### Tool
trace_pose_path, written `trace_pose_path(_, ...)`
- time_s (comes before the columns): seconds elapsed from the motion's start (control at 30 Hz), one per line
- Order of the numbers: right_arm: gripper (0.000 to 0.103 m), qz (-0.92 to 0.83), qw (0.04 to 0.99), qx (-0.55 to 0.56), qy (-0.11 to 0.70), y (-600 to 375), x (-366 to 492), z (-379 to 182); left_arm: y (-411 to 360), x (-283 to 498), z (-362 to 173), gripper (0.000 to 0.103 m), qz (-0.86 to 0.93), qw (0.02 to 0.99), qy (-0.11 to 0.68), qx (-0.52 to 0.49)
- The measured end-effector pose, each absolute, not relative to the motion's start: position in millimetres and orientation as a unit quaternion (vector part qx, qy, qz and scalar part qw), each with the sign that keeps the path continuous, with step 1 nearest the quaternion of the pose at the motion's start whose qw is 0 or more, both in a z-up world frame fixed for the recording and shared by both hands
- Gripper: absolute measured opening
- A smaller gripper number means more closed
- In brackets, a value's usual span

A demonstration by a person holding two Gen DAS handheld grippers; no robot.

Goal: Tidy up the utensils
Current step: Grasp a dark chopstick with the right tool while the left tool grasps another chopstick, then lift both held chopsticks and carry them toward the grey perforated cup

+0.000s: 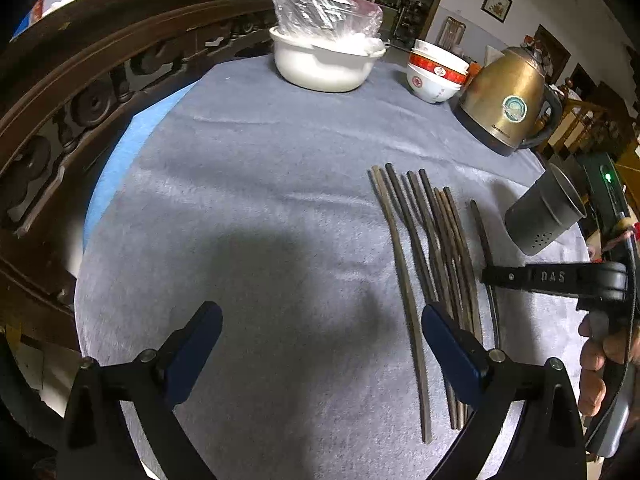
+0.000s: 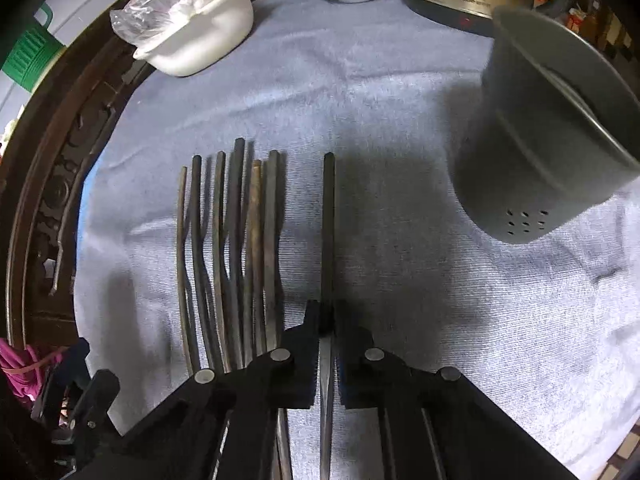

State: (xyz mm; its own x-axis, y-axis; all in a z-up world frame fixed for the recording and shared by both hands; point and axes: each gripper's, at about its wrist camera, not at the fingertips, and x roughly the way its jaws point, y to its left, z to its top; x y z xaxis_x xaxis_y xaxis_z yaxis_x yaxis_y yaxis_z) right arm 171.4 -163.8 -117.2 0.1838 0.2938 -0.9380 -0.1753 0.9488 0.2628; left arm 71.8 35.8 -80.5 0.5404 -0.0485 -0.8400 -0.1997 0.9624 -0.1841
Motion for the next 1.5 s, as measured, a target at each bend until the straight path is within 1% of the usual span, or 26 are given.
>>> trace_pose_path(0.07,0.007,0.147,0.769,0.043,0.621,-172.1,168.9,-116.9,32.1,82.4,-80.9,0.093,0.039,0.863,0.487,-0.13)
trace_pose_path(0.2,0.007,0.138,0.771,0.027,0.621,-187.3,164.0,-118.1,22.8,111.1,-87.5,0.075,0.031,0.841,0.523,-0.135)
trace_pose_path(0.23,0.008,0.14,0.77,0.029,0.622,-189.8,162.6,-118.7,20.5,119.4,-90.0,0.074,0.03,0.834,0.533,-0.138)
trace_pose_path(0.3,0.008,0.146,0.77,0.036,0.62,-193.8,161.1,-119.0,16.4,131.5,-94.3,0.068,0.031,0.823,0.55,-0.141)
trace_pose_path(0.43,0.008,0.156,0.77,0.038,0.617,-195.0,161.0,-120.8,7.9,149.3,-98.1,0.066,0.035,0.813,0.565,-0.134)
trace_pose_path(0.47,0.008,0.159,0.77,0.039,0.616,-197.4,160.3,-121.5,5.3,153.6,-100.1,0.064,0.033,0.811,0.569,-0.132)
trace_pose_path(0.53,0.008,0.163,0.77,0.042,0.616,-204.1,159.7,-122.7,0.9,159.9,-105.4,0.055,0.038,0.803,0.581,-0.126)
trace_pose_path(0.57,0.008,0.166,0.769,0.044,0.615,-205.4,159.8,-122.9,-0.2,162.6,-109.3,0.049,0.033,0.796,0.591,-0.128)
trace_pose_path(0.67,0.008,0.173,0.766,0.047,0.618,-212.2,160.9,-123.8,-4.1,167.0,-108.5,0.047,0.035,0.797,0.593,-0.113)
trace_pose_path(0.7,0.008,0.174,0.764,0.046,0.619,-212.5,161.8,-123.8,-5.0,167.8,-108.4,0.039,0.031,0.796,0.595,-0.109)
trace_pose_path(0.73,0.008,0.175,0.763,0.045,0.621,-212.4,163.1,-123.8,-5.9,168.4,-108.3,0.034,0.029,0.796,0.597,-0.096)
trace_pose_path(0.77,0.008,0.175,0.762,0.041,0.622,-211.5,164.0,-124.4,-6.6,169.2,-108.7,0.015,0.026,0.795,0.6,-0.081)
trace_pose_path(0.8,0.008,0.176,0.761,0.036,0.623,-211.3,165.0,-124.1,-5.5,170.0,-109.2,0.008,0.02,0.793,0.605,-0.073)
trace_pose_path(0.87,0.008,0.176,0.759,0.03,0.626,-215.7,166.3,-121.1,-0.9,170.9,-109.0,0.006,-0.001,0.786,0.615,-0.067)
trace_pose_path(1.0,0.008,0.173,0.75,0.022,0.639,-209.4,168.3,-126.6,6.7,169.5,-108.2,0.005,-0.03,0.771,0.636,-0.02)
trace_pose_path(1.1,0.009,0.163,0.738,0.044,0.653,-208.7,175.9,-128.4,14.4,171.5,-108.0,0.006,-0.043,0.762,0.645,-0.038)
trace_pose_path(1.13,0.009,0.161,0.735,0.047,0.657,-208.8,178.7,-128.5,16.7,172.6,-108.4,0.008,-0.047,0.758,0.649,-0.051)
trace_pose_path(1.2,0.009,0.157,0.729,0.046,0.664,-208.4,183.1,-128.4,23.0,179.0,-107.6,0.019,-0.058,0.749,0.658,-0.056)
trace_pose_path(1.27,0.01,0.149,0.724,0.04,0.672,-207.0,189.1,-127.3,25.0,186.7,-105.0,0.026,-0.054,0.749,0.659,-0.052)
trace_pose_path(1.37,0.01,0.137,0.726,0.032,0.673,-204.3,198.6,-126.0,29.6,194.9,-103.0,0.026,-0.053,0.749,0.657,-0.064)
trace_pose_path(1.47,0.01,0.137,0.728,0.032,0.671,-201.3,205.1,-127.0,28.2,195.4,-103.2,0.026,-0.052,0.753,0.653,-0.055)
trace_pose_path(1.5,0.01,0.139,0.728,0.025,0.671,-199.5,206.0,-126.5,27.7,200.3,-105.7,0.022,-0.051,0.754,0.653,-0.053)
